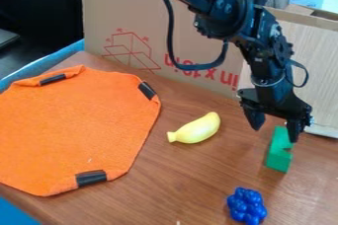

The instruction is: Put the green figure to the top edge of the cloth

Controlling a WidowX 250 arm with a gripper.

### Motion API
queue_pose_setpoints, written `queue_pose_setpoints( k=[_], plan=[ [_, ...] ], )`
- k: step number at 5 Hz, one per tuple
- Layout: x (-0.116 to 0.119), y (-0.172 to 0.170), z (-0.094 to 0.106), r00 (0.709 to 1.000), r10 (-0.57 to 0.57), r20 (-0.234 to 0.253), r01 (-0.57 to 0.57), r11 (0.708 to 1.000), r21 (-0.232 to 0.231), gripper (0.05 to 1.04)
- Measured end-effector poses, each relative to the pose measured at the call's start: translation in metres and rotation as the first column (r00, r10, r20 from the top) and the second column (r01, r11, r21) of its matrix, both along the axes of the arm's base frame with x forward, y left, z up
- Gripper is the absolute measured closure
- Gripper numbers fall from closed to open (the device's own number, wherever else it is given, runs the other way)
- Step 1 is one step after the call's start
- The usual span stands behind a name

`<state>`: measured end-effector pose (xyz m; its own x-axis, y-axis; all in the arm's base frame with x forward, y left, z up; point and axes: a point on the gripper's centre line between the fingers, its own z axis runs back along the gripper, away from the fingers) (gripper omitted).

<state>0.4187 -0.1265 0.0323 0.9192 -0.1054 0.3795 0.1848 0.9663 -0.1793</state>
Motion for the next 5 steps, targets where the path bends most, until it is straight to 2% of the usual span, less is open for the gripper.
queue_pose_setpoints(
  k=[1,2,3,4,5],
  plan=[
    [-0.004,0.001,-0.021,0.999,0.018,-0.047,-0.017,1.000,0.007,0.125],
    [-0.012,-0.003,-0.032,0.996,0.013,-0.086,-0.013,1.000,0.009,0.405],
    [-0.017,-0.003,-0.035,0.997,0.009,-0.081,-0.008,1.000,0.013,0.710],
    [-0.025,0.009,-0.015,0.999,0.031,-0.037,-0.031,0.999,0.009,0.792],
    [-0.033,0.063,0.026,0.983,0.181,0.020,-0.181,0.983,-0.010,0.793]
  ],
)
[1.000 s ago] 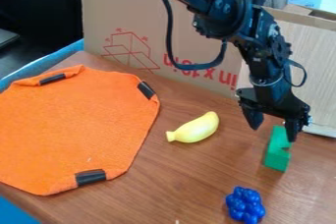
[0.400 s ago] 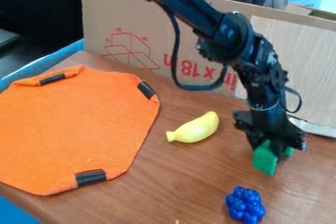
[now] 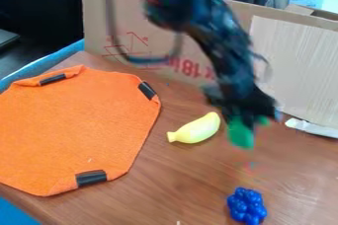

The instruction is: Put the green figure to the top edge of the cloth

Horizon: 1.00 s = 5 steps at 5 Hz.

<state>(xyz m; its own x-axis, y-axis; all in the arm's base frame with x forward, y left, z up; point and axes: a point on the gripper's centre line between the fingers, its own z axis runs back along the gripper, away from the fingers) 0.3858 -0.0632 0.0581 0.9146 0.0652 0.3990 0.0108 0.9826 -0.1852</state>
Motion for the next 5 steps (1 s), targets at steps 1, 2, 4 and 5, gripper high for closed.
queue_pose_setpoints(
  k=[1,2,4,5],
  plan=[
    [-0.024,0.048,0.015,0.987,0.160,-0.027,-0.159,0.986,0.046,0.793],
    [-0.046,0.095,0.020,0.947,0.311,-0.076,-0.302,0.947,0.112,0.793],
    [-0.054,0.188,0.010,0.851,0.509,-0.131,-0.482,0.855,0.191,0.793],
    [-0.038,0.211,-0.003,0.815,0.561,-0.147,-0.531,0.824,0.197,0.793]
  ],
)
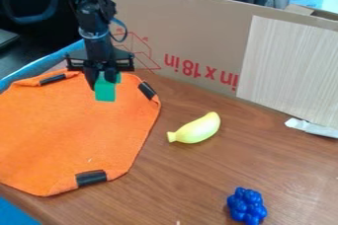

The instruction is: Put the green figure to the top edge of the cloth

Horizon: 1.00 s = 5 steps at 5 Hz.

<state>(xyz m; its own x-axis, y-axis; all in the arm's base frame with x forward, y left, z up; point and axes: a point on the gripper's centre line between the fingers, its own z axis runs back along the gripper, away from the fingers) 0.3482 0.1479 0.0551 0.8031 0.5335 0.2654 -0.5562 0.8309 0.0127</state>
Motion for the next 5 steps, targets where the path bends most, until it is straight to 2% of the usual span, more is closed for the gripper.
queue_pose_setpoints(
  k=[1,2,3,4,5],
  plan=[
    [0.017,0.014,-0.007,0.999,0.029,-0.014,-0.029,0.999,0.034,0.793],
    [0.026,0.027,-0.030,0.998,0.037,-0.042,-0.033,0.996,0.088,0.793],
    [0.028,0.028,-0.049,0.997,0.051,-0.060,-0.044,0.992,0.122,0.736],
    [0.031,0.020,-0.051,0.997,0.015,-0.076,-0.004,0.990,0.138,0.458],
    [0.037,0.007,-0.048,0.997,-0.050,-0.059,0.057,0.989,0.133,0.171]
  ],
)
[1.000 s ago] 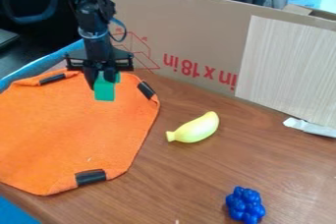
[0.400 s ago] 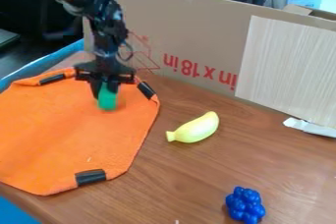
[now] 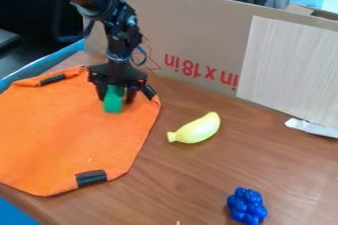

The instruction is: Put the green figure to the top edge of the cloth

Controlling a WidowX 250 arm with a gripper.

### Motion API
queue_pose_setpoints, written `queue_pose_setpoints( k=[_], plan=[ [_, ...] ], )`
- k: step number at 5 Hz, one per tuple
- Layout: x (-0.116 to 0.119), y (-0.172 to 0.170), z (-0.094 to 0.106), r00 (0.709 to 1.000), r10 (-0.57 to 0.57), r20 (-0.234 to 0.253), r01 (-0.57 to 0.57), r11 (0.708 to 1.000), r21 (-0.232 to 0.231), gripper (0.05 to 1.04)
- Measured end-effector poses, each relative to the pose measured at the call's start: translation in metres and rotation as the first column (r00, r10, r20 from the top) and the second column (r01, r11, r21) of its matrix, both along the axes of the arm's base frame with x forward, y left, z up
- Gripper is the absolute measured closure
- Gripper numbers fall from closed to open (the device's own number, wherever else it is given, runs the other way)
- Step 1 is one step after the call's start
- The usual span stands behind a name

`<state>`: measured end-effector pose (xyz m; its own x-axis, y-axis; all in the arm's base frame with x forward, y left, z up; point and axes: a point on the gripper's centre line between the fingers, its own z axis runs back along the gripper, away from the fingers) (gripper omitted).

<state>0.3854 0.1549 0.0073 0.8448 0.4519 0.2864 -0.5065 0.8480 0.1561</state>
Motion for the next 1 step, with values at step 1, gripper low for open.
queue_pose_setpoints(
  k=[1],
  plan=[
    [0.0066,-0.0082,0.0601,0.992,-0.052,0.116,0.049,0.999,0.022,0.079]
  ],
)
